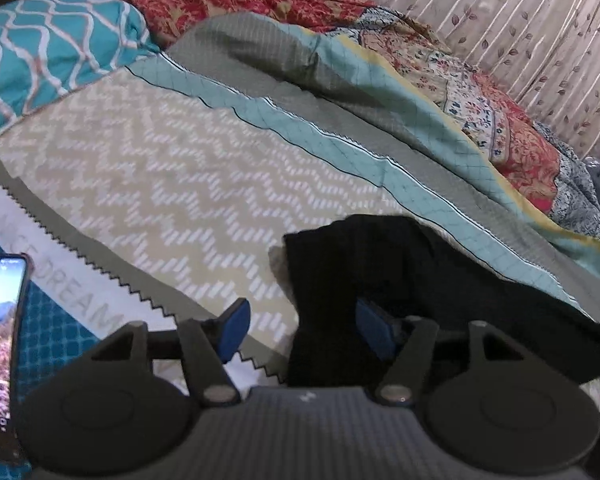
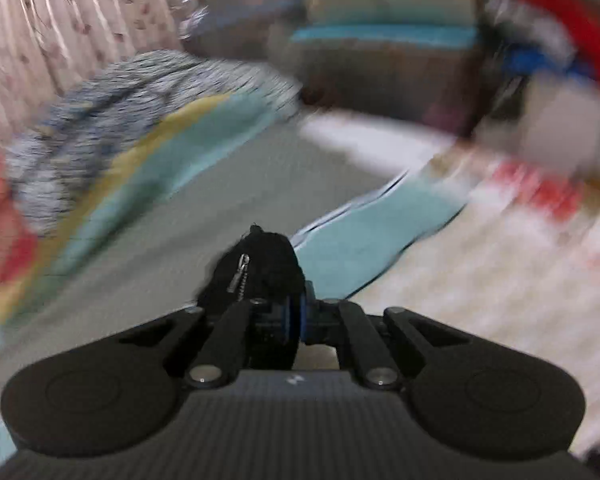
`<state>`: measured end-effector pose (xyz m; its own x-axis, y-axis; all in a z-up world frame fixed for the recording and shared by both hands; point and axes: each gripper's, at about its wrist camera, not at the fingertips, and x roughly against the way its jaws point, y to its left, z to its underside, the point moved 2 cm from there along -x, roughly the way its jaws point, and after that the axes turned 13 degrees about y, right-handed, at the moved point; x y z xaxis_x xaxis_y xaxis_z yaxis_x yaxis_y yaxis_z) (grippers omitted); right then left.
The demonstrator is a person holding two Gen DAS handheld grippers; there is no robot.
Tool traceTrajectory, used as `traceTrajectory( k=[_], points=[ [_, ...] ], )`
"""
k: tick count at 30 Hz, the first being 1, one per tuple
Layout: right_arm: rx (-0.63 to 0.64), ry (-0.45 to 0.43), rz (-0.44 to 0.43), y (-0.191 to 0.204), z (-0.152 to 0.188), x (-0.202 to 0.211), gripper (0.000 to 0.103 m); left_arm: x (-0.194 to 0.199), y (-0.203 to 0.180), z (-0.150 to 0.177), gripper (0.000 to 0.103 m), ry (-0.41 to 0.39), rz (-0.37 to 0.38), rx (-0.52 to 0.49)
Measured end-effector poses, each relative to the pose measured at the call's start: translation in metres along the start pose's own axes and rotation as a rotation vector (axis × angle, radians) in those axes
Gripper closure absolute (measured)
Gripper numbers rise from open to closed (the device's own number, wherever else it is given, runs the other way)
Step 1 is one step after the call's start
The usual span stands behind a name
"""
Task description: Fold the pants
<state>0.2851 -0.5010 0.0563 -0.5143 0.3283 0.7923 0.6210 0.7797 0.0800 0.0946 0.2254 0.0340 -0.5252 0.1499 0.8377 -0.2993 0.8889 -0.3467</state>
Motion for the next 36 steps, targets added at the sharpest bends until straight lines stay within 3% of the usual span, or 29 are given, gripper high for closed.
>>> traceTrajectory(
  k=[1, 2, 3, 4, 7, 9, 10, 13, 16, 19, 21, 23, 24, 26, 27, 29, 31, 36],
  points=[
    [0.022, 0.007, 0.081, -0.005, 0.000, -0.004, 0.088, -0.003, 0.000, 0.000, 0.041, 0.003, 0.000, -0.001],
    [0.025, 0.052, 0.148, -0.012, 0.000, -0.012, 0.075, -0.006, -0.001, 0.000, 0.040, 0.008, 0.003, 0.001],
    [0.010, 0.105, 0.166, -0.022, 0.003, -0.018, 0.069, -0.009, -0.001, -0.001, 0.040, 0.015, 0.009, 0.003],
    [-0.028, 0.127, 0.155, -0.032, 0.007, -0.019, 0.065, -0.012, -0.003, -0.002, 0.040, 0.019, 0.015, 0.000],
    [-0.169, 0.079, 0.090, -0.055, 0.017, -0.006, 0.062, -0.016, -0.010, -0.010, 0.040, -0.001, -0.009, -0.033],
    [-0.191, 0.044, 0.093, -0.055, 0.018, 0.005, 0.060, -0.017, -0.021, -0.023, 0.034, -0.040, -0.044, -0.087],
    [-0.186, 0.027, 0.075, -0.048, 0.015, 0.010, 0.060, -0.019, -0.028, -0.029, 0.027, -0.062, -0.072, -0.127],
    [-0.139, 0.059, -0.054, -0.026, 0.003, 0.014, 0.059, -0.034, -0.055, -0.045, 0.024, -0.103, -0.148, -0.314],
    [-0.044, 0.168, -0.167, 0.019, 0.000, 0.006, 0.044, -0.058, -0.077, -0.055, 0.017, -0.086, -0.169, -0.455],
    [-0.008, 0.212, -0.131, 0.054, 0.003, -0.014, 0.038, -0.079, -0.092, -0.055, 0.010, -0.051, -0.152, -0.550],
    [-0.023, 0.247, -0.069, 0.066, 0.004, -0.037, 0.037, -0.094, -0.098, -0.052, 0.015, -0.019, -0.162, -0.607],
    [-0.062, 0.281, 0.009, 0.068, 0.005, -0.061, 0.037, -0.108, -0.101, -0.046, 0.057, 0.019, -0.201, -0.659],
    [-0.087, 0.292, 0.044, 0.066, 0.007, -0.071, 0.037, -0.114, -0.101, -0.043, 0.064, 0.035, -0.228, -0.669],
    [-0.112, 0.299, 0.066, 0.062, 0.009, -0.088, 0.038, -0.117, -0.101, -0.038, 0.090, 0.028, -0.243, -0.678],
    [-0.079, 0.274, 0.081, 0.067, 0.009, -0.089, 0.044, -0.115, -0.102, -0.036, 0.093, 0.014, -0.244, -0.679],
    [-0.004, 0.262, 0.083, 0.073, 0.010, -0.091, 0.088, -0.109, -0.103, -0.034, 0.097, -0.016, -0.259, -0.675],
    [-0.027, 0.267, 0.036, 0.065, 0.006, -0.085, 0.095, -0.101, -0.103, -0.034, 0.097, -0.039, -0.264, -0.657],
    [-0.240, 0.198, -0.167, 0.020, 0.000, -0.042, 0.095, -0.058, -0.105, -0.033, 0.099, -0.159, -0.257, -0.592]
  ],
)
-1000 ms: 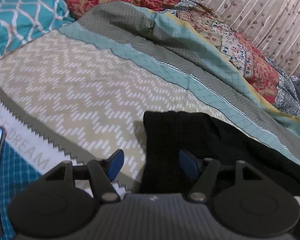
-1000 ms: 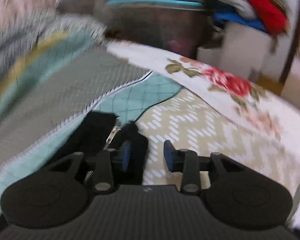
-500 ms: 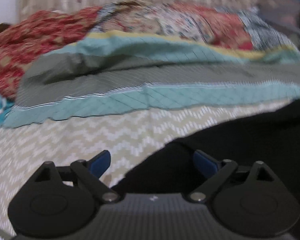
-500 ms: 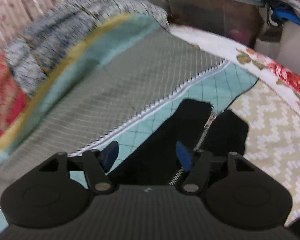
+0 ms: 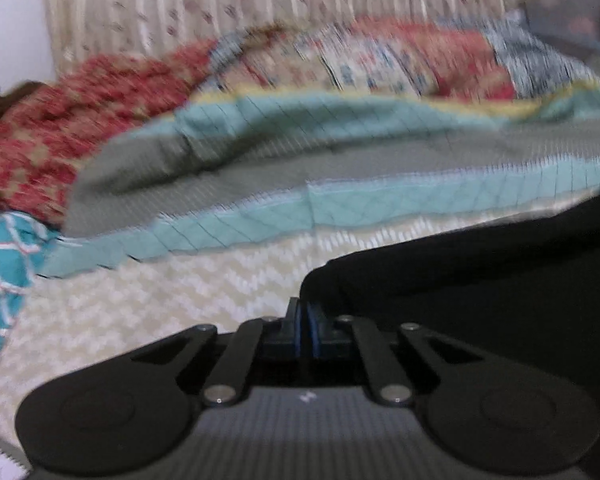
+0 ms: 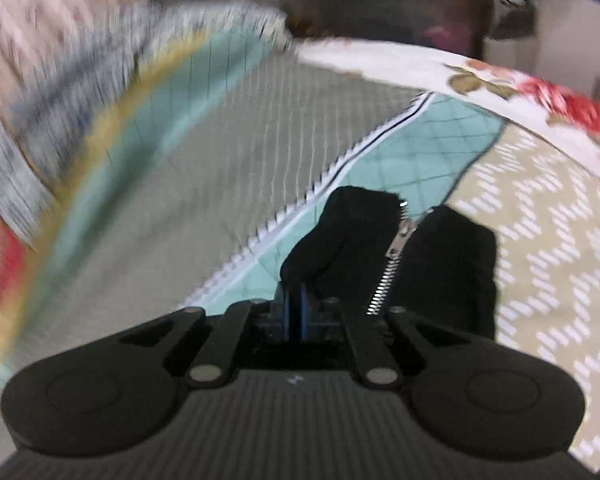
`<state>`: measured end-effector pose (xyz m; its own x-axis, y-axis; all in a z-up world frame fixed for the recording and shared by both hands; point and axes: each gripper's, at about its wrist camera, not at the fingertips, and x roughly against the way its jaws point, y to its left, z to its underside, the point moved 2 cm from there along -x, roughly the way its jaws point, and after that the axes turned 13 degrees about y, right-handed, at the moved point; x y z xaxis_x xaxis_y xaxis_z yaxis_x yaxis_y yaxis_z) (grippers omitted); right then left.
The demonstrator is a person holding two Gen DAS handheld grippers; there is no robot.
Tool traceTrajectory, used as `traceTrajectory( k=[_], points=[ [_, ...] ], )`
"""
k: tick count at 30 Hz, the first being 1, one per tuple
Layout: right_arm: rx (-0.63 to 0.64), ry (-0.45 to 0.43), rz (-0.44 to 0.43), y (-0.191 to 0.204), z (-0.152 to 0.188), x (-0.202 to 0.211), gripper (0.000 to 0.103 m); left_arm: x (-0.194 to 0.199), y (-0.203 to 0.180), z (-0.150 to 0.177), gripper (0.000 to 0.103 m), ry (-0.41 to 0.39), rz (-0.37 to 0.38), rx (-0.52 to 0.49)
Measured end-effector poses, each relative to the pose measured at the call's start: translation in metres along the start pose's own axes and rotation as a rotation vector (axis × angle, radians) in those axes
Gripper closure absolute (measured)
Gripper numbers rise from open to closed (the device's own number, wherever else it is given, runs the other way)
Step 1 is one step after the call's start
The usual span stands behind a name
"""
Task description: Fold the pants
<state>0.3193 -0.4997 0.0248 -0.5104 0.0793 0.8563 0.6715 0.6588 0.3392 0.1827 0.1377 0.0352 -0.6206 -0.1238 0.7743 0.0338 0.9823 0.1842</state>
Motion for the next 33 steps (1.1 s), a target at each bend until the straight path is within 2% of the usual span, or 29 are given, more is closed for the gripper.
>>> traceTrajectory(
  k=[2, 5, 10, 14, 16, 17, 18, 19, 20, 21, 23, 25, 27, 28, 31, 33],
  points=[
    [-0.085, -0.027, -0.127, -0.022, -0.001, 0.030, 0.095, 0.022, 0.007, 0.003, 0.099, -0.048, 0.011, 0.041],
    [-0.154, -0.049, -0.254, -0.054, 0.003, 0.076, 0.095, 0.054, 0.015, 0.013, 0.099, -0.097, 0.023, 0.100],
    [-0.140, -0.107, -0.386, -0.113, 0.030, 0.164, 0.095, 0.111, 0.022, 0.052, 0.099, -0.171, 0.037, 0.160],
    [-0.150, -0.126, -0.432, -0.184, 0.080, 0.216, 0.095, 0.148, 0.025, 0.096, 0.099, -0.200, 0.061, 0.189],
    [-0.171, -0.114, -0.385, -0.222, 0.113, 0.223, 0.095, 0.155, 0.023, 0.124, 0.097, -0.165, 0.088, 0.199],
    [-0.173, -0.092, -0.334, -0.240, 0.128, 0.219, 0.091, 0.154, 0.019, 0.138, 0.093, -0.132, 0.099, 0.197],
    [-0.182, -0.050, -0.266, -0.256, 0.142, 0.211, 0.089, 0.151, 0.013, 0.153, 0.093, -0.072, 0.111, 0.179],
    [-0.206, 0.000, -0.185, -0.271, 0.154, 0.200, 0.085, 0.147, 0.006, 0.166, 0.092, -0.019, 0.117, 0.158],
    [-0.246, 0.044, -0.121, -0.285, 0.165, 0.189, 0.074, 0.147, -0.001, 0.178, 0.089, 0.017, 0.131, 0.133],
    [-0.297, 0.056, -0.098, -0.297, 0.173, 0.184, 0.068, 0.151, -0.008, 0.190, 0.088, 0.038, 0.141, 0.099],
    [-0.414, -0.017, -0.041, -0.313, 0.186, 0.192, 0.066, 0.161, -0.014, 0.204, 0.082, 0.049, 0.156, 0.053],
    [-0.428, -0.121, 0.011, -0.310, 0.189, 0.208, 0.066, 0.169, -0.007, 0.208, 0.077, 0.045, 0.193, 0.083],
    [-0.363, -0.202, 0.042, -0.287, 0.187, 0.224, 0.066, 0.174, 0.011, 0.210, 0.064, 0.047, 0.223, 0.167],
    [-0.303, -0.218, 0.021, -0.271, 0.185, 0.229, 0.066, 0.175, 0.024, 0.209, 0.056, 0.046, 0.247, 0.238],
    [-0.032, -0.187, -0.132, -0.194, 0.189, 0.234, 0.064, 0.173, 0.065, 0.207, 0.052, 0.022, 0.346, 0.459],
    [0.212, -0.088, -0.269, -0.123, 0.211, 0.230, 0.064, 0.165, 0.082, 0.208, 0.049, 0.037, 0.420, 0.578]
  ],
)
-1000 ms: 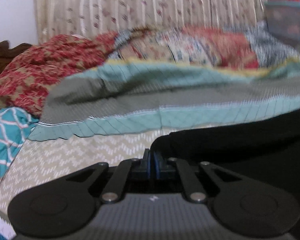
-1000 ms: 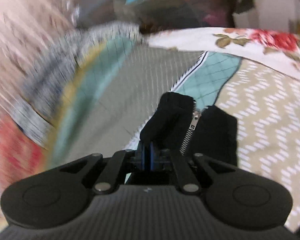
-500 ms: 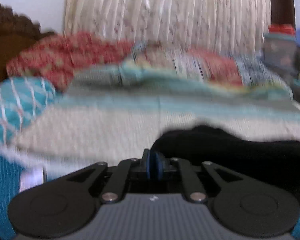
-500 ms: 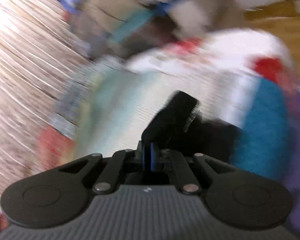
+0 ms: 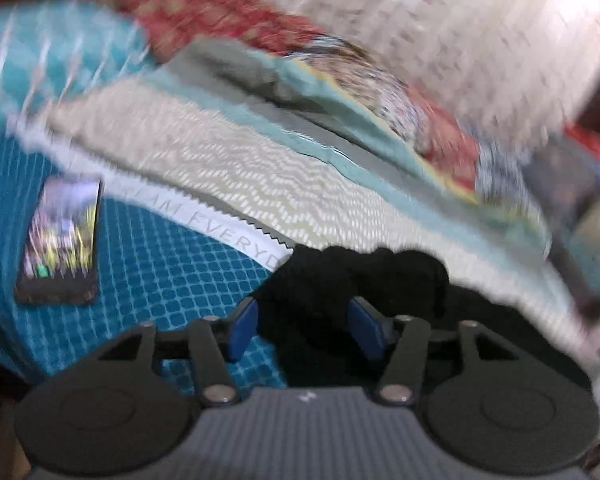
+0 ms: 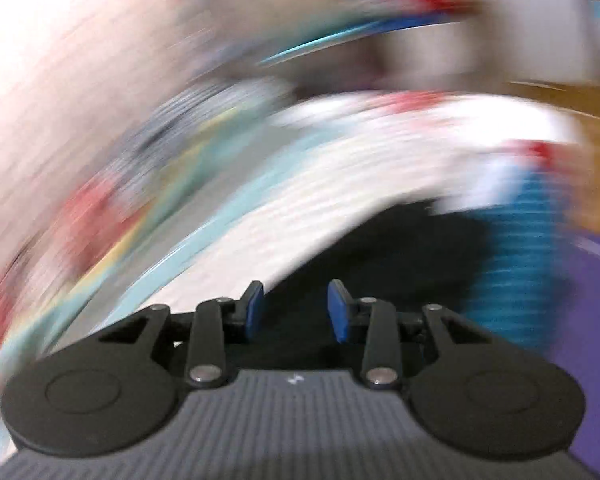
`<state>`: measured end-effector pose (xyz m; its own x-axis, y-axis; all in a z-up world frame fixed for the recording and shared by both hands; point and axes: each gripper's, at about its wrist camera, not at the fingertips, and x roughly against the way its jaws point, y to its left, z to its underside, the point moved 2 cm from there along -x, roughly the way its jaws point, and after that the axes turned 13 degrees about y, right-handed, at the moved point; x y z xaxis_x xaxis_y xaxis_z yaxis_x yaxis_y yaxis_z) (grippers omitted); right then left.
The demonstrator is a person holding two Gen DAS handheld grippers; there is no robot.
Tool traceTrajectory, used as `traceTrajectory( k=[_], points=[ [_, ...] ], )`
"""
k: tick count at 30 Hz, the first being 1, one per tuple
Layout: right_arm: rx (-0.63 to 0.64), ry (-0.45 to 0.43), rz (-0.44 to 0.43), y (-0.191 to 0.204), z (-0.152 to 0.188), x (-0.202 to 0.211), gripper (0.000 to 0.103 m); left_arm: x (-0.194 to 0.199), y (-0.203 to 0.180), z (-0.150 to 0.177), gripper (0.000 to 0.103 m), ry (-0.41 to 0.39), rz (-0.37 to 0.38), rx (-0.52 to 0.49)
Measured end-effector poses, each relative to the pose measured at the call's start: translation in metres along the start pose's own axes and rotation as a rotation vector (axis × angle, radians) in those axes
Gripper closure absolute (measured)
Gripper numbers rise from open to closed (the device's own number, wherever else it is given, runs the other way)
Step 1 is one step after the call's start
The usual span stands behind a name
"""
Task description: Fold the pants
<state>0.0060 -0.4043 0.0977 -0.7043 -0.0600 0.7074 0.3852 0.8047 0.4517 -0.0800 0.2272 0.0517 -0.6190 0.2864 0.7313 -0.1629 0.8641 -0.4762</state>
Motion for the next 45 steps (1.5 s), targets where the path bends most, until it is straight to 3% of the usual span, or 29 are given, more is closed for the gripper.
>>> traceTrajectory(
  k=[3, 6, 8, 10, 11, 13, 15, 16, 17, 18, 19, 21, 25, 31, 32, 35, 38, 40, 42, 45],
  points=[
    [0.367, 0.187, -0.226, 0.122, 0.048, -0.031, 0.062, -0.009, 0.020, -0.006, 0.049, 0.027, 0.041, 0.100],
    [0.734, 0.332, -0.428, 0.240, 0.120, -0.043, 0.056, -0.004, 0.029, 0.000, 0.049, 0.005, 0.051, 0.116],
    [0.937, 0.408, -0.567, 0.303, 0.168, -0.043, 0.045, 0.000, 0.037, 0.002, 0.049, -0.005, 0.056, 0.127],
    [1.154, 0.431, -0.658, 0.358, 0.216, -0.042, 0.034, 0.004, 0.042, 0.008, 0.049, -0.015, 0.058, 0.142],
    [1.235, 0.427, -0.675, 0.376, 0.237, -0.042, 0.027, 0.005, 0.045, 0.011, 0.049, -0.021, 0.057, 0.150],
    [1.397, 0.444, -0.669, 0.411, 0.276, -0.057, 0.026, 0.007, 0.051, 0.012, 0.049, -0.023, 0.061, 0.163],
    [1.522, 0.485, -0.576, 0.422, 0.303, -0.081, 0.030, 0.009, 0.054, 0.015, 0.049, -0.021, 0.066, 0.167],
    [1.570, 0.484, -0.512, 0.426, 0.312, -0.095, 0.049, 0.009, 0.054, 0.016, 0.049, -0.020, 0.066, 0.161],
    [1.570, 0.505, -0.486, 0.426, 0.312, -0.103, 0.074, 0.010, 0.054, 0.016, 0.049, -0.020, 0.065, 0.153],
    [1.501, 0.571, -0.494, 0.426, 0.299, -0.116, 0.088, 0.010, 0.054, 0.016, 0.049, -0.019, 0.066, 0.143],
    [1.382, 0.659, -0.525, 0.428, 0.283, -0.125, 0.093, 0.009, 0.053, 0.016, 0.049, -0.018, 0.070, 0.134],
    [1.135, 0.753, -0.597, 0.428, 0.243, -0.138, 0.094, 0.006, 0.049, 0.012, 0.049, -0.011, 0.091, 0.111],
    [0.807, 0.749, -0.671, 0.433, 0.178, -0.147, 0.094, -0.003, 0.024, -0.008, 0.049, -0.023, 0.166, 0.008],
    [0.783, 0.637, -0.668, 0.430, 0.142, -0.115, 0.094, -0.031, -0.039, -0.030, 0.053, -0.006, 0.269, -0.240],
    [0.786, 0.629, -0.674, 0.431, 0.139, -0.115, 0.094, -0.041, -0.049, -0.032, 0.057, 0.007, 0.276, -0.280],
    [0.795, 0.598, -0.704, 0.435, 0.135, -0.107, 0.094, -0.073, -0.064, -0.038, 0.081, 0.073, 0.308, -0.322],
    [0.788, 0.601, -0.736, 0.429, 0.133, -0.099, 0.094, -0.113, -0.067, -0.046, 0.085, 0.135, 0.253, -0.313],
    [0.790, 0.610, -0.761, 0.428, 0.138, -0.095, 0.094, -0.135, -0.059, -0.053, 0.086, 0.108, 0.116, -0.277],
    [0.782, 0.627, -0.791, 0.423, 0.143, -0.091, 0.094, -0.144, -0.041, -0.064, 0.087, 0.048, 0.025, -0.162],
    [0.791, 0.660, -0.818, 0.416, 0.158, -0.085, 0.094, -0.140, 0.001, -0.077, 0.089, -0.009, 0.110, 0.135]
  ],
)
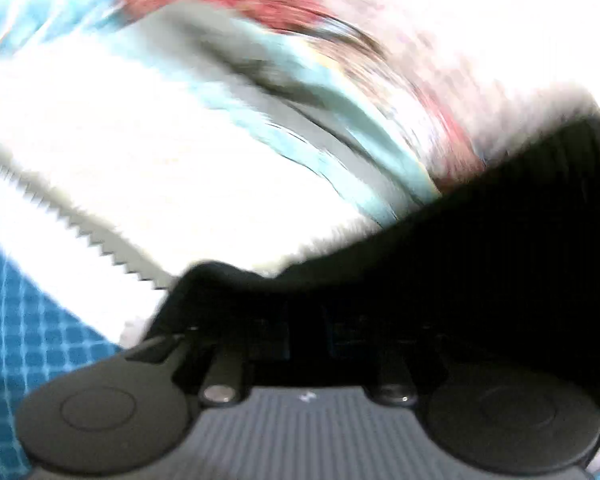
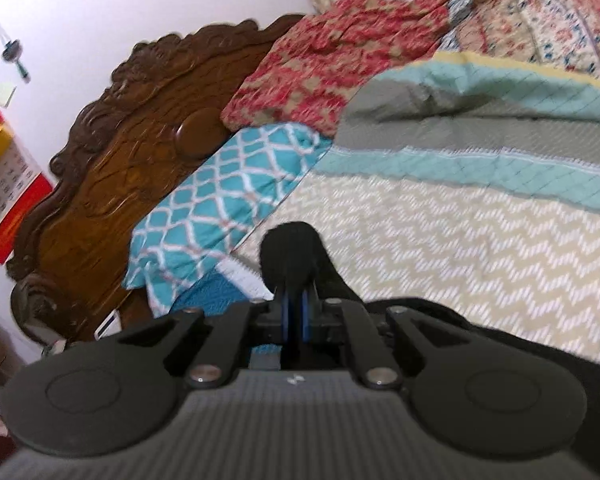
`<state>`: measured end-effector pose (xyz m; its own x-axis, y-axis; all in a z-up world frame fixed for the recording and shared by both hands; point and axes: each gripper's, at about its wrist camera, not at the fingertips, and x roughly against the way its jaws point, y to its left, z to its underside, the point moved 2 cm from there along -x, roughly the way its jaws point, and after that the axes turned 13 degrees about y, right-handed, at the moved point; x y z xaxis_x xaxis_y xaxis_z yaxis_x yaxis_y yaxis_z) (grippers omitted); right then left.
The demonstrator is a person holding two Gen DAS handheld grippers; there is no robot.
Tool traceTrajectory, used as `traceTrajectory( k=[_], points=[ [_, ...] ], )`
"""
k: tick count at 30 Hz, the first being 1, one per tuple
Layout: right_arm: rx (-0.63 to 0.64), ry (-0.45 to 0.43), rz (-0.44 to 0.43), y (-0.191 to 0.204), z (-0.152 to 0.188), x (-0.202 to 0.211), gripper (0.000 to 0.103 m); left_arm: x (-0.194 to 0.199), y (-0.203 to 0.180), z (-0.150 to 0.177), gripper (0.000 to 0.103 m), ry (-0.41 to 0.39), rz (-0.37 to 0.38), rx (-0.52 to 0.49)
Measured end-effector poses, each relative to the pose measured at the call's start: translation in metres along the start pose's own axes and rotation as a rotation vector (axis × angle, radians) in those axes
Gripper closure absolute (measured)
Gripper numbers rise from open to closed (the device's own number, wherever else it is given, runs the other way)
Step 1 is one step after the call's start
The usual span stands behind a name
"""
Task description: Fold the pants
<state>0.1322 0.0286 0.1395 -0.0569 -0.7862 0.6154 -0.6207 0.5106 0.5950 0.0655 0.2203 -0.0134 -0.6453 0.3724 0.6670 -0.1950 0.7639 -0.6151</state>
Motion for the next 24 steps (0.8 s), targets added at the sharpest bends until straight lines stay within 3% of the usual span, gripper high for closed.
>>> traceTrajectory(
  k=[2, 4, 5, 6, 8, 12, 16, 19, 21, 24],
  points=[
    [-0.002, 0.028, -0.007, 0.000, 0.012, -0.009, 0.094, 0.004, 0.016, -0.003, 0.091, 0.007, 0.033, 0.080],
    [-0.023, 0.064, -0.024, -0.003, 0.024, -0.022, 0.094, 0.011, 0.026, 0.001, 0.088, 0.037, 0.054, 0.093],
    [-0.036, 0.080, -0.032, -0.006, 0.031, -0.029, 0.094, 0.016, 0.030, 0.005, 0.081, 0.062, 0.060, 0.094],
    [-0.043, 0.089, -0.035, -0.007, 0.036, -0.035, 0.094, 0.024, 0.037, 0.011, 0.068, 0.088, 0.057, 0.103],
    [-0.044, 0.115, -0.034, -0.007, 0.047, -0.047, 0.094, 0.042, 0.052, 0.028, 0.056, 0.108, 0.071, 0.128],
    [0.010, 0.225, 0.022, 0.002, 0.065, -0.082, 0.094, 0.081, 0.084, 0.054, 0.055, 0.122, 0.111, 0.194],
    [0.081, 0.366, 0.088, 0.010, 0.090, -0.122, 0.085, 0.103, 0.095, 0.057, 0.054, 0.093, 0.129, 0.239],
    [0.063, 0.331, 0.076, 0.015, 0.089, -0.110, 0.077, 0.122, 0.080, 0.049, 0.054, 0.042, 0.161, 0.201],
    [0.021, 0.260, 0.046, 0.013, 0.087, -0.086, 0.076, 0.121, 0.054, 0.038, 0.054, 0.030, 0.179, 0.132],
    [-0.022, 0.154, 0.064, 0.005, 0.093, -0.045, 0.076, 0.109, 0.015, 0.030, 0.054, 0.035, 0.133, -0.009]
  ],
)
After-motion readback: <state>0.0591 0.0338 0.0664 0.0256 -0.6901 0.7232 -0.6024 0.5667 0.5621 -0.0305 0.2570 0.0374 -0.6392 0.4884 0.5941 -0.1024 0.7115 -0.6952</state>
